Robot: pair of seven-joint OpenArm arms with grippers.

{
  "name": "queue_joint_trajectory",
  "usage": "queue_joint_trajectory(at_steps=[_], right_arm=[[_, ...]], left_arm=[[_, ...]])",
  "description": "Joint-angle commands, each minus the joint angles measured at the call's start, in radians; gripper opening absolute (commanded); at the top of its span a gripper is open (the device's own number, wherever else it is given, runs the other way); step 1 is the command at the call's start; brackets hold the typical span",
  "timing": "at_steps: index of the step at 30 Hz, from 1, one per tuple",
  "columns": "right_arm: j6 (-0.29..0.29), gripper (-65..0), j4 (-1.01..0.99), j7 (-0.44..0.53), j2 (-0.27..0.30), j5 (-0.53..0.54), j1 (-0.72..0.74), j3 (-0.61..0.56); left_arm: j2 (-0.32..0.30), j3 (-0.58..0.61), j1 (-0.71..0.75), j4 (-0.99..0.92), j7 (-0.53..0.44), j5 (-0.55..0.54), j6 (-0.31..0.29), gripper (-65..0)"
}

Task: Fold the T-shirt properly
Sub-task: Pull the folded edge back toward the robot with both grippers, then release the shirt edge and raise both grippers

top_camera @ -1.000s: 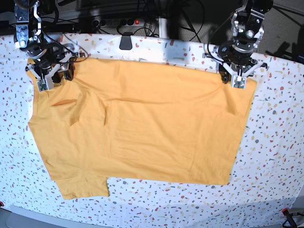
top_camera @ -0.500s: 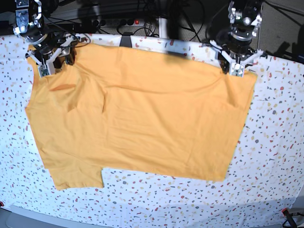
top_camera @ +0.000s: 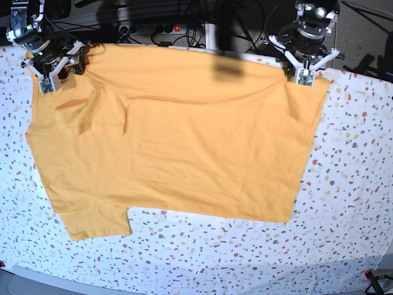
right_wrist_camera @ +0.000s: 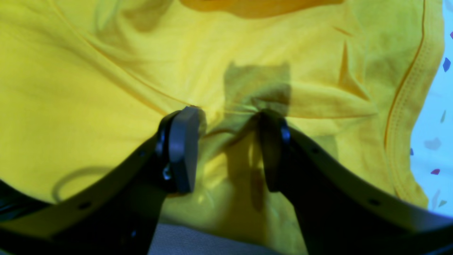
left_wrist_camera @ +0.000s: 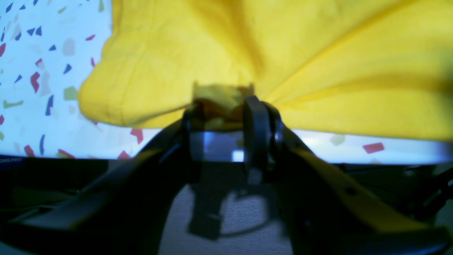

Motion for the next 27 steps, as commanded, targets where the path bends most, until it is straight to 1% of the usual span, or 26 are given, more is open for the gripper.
queue_joint_trajectory(at_steps=[1,8,12,14,21,24,27], right_arm=[[-0.026,-36.8,0.0,-0.045,0.012,-0.043,-0.003,0.008],[-0.026,-36.8,0.0,-0.049,0.011,-0.042,0.042,0.008],[-0.024,-36.8,0.002,-0.05,0.012,0.003,0.071,0.008],[-0.024,-36.8,0.003,-0.055,0.012,0.009,0.089,0.008],[-0.021,-36.8,0.008,-0.064,0.012,0.009,0.132,0.008],[-0.016,-36.8,0.008,-0.064,0.012,0.009,0.135,0.008],[-0.016,-36.8,0.008,-0.065,0.012,0.009,0.135,0.008]], left_arm=[[-0.003,0.008,0.032,-0.013,0.15,-0.041,-0.03,-46.1],[-0.003,0.008,0.031,-0.013,0.152,-0.04,-0.03,-46.1],[-0.003,0.008,0.028,-0.013,0.123,-0.032,-0.03,-46.1],[-0.003,0.008,0.026,-0.007,0.124,-0.033,-0.03,-46.1],[-0.003,0.008,0.026,0.085,0.164,-0.032,-0.03,-46.1],[-0.003,0.008,0.026,0.129,0.154,-0.028,-0.03,-46.1],[-0.003,0.008,0.025,0.145,0.152,0.006,-0.03,-46.1]])
